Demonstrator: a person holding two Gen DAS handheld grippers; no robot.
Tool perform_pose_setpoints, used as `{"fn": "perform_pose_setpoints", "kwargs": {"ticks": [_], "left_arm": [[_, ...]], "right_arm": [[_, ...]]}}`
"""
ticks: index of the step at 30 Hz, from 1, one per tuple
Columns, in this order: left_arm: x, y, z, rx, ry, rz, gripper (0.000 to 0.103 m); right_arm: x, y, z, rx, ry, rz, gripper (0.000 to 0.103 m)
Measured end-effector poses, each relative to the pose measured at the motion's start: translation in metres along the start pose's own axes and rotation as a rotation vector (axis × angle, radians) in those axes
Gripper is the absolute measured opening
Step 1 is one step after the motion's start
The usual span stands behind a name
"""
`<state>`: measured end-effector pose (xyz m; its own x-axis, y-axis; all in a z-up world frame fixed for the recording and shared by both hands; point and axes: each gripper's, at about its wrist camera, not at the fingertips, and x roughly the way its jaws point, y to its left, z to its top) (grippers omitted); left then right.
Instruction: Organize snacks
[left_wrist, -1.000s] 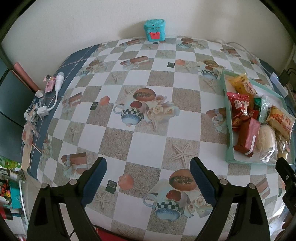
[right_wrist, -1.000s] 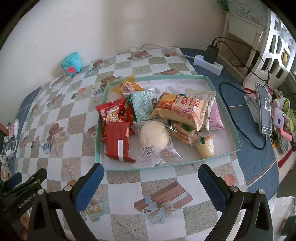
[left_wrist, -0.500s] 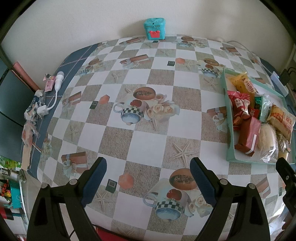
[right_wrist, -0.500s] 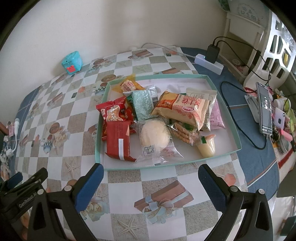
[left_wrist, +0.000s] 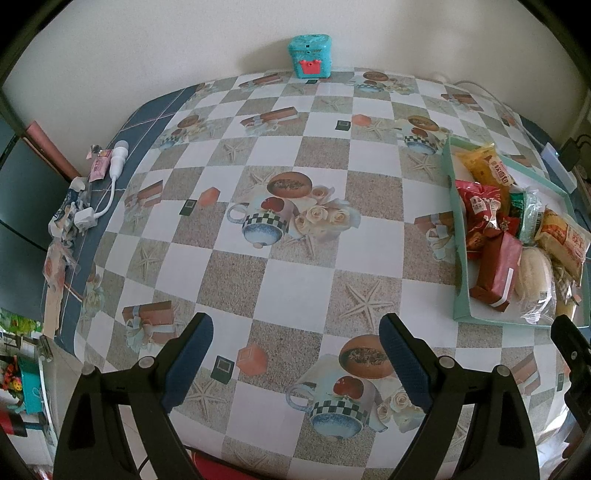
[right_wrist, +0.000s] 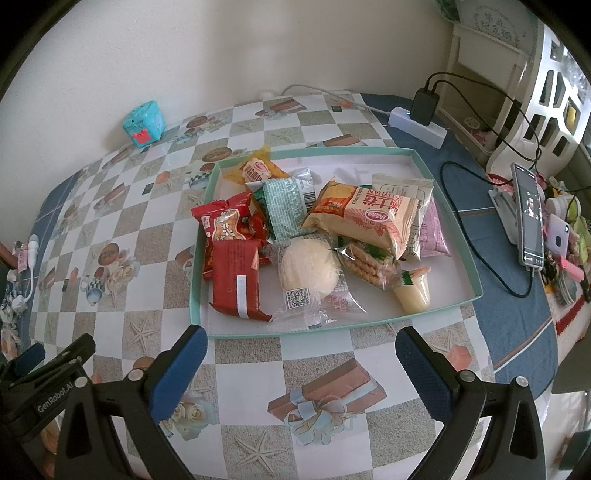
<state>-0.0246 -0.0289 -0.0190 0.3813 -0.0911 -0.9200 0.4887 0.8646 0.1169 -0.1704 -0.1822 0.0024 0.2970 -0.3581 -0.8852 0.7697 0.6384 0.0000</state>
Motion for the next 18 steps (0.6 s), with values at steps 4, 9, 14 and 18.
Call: {"fn": "perform_pose_setpoints", "kwargs": {"ticks": [4, 9, 14, 18], "left_arm": [[0.0009, 0.0008, -0.0006, -0.003, 0.001, 0.000, 0.092], [0.0006, 0.0010, -0.0003, -0.002, 0.001, -0.001, 0.092], [0.0007, 0.0011, 0.0004, 0.000, 0.002, -0.001, 0.092], [0.0008, 0.0015, -0.0007, 0.000, 0.002, -0.002, 0.092]], "right_arm": [[0.0000, 0.0003, -0.0004, -0.001, 0.000, 0.000, 0.103], [-0.0001, 0.0006, 0.0003, 0.000, 0.001, 0.000, 0.103], [0.0009, 0.0007, -0.0010, -0.003, 0.002, 0.000, 0.103], [0.0012, 0.0008, -0.0004, -0.004, 0.003, 0.000, 0.103]]}}
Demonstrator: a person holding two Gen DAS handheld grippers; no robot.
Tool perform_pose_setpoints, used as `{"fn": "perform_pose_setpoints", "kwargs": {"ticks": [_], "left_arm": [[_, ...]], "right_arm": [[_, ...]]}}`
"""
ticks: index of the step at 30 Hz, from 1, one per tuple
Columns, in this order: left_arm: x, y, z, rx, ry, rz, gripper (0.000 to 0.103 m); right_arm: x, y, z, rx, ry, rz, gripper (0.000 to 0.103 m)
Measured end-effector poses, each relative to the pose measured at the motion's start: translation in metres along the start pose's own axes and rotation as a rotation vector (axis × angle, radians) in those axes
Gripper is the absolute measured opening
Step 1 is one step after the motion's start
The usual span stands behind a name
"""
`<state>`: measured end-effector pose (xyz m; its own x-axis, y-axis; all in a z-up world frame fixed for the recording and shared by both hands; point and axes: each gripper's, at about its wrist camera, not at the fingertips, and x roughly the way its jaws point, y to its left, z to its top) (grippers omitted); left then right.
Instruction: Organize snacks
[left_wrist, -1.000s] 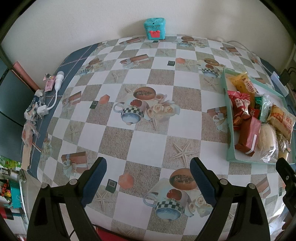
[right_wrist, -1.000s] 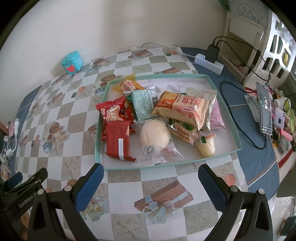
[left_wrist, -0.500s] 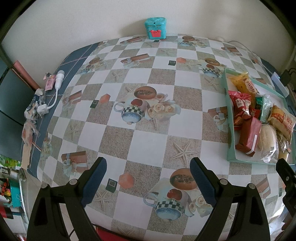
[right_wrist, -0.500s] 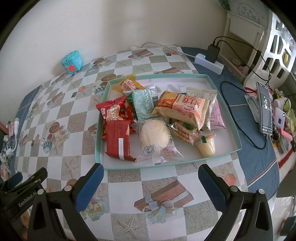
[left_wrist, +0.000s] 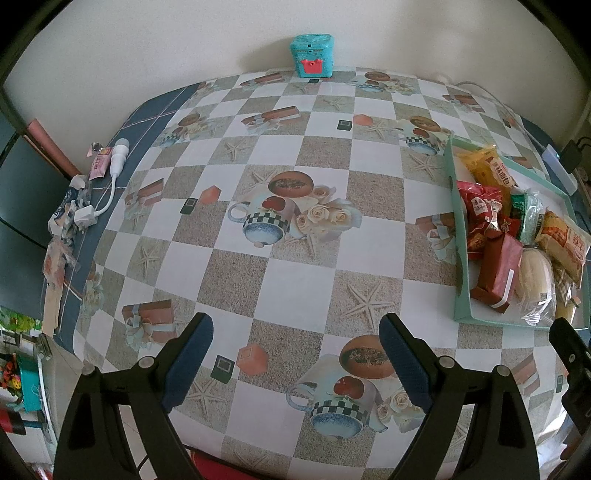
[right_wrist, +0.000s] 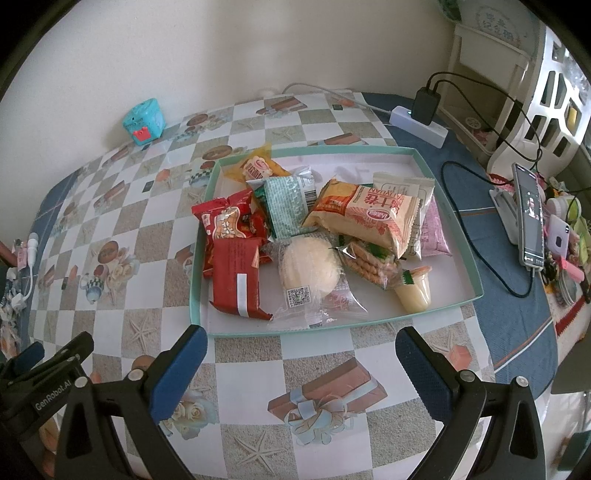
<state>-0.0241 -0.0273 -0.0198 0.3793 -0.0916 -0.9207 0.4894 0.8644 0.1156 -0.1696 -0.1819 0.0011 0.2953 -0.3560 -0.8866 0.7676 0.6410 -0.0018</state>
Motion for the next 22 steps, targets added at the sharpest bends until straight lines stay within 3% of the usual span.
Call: {"fn": "perform_pose_setpoints", "kwargs": {"ticks": [22], "left_arm": [[-0.0042, -0.0005, 0.0027, -0.018, -0.009, -0.001, 0.092]], "right_arm": [[0.0011, 0.0002, -0.0011, -0.003, 0.002, 0.001, 0.103]]}}
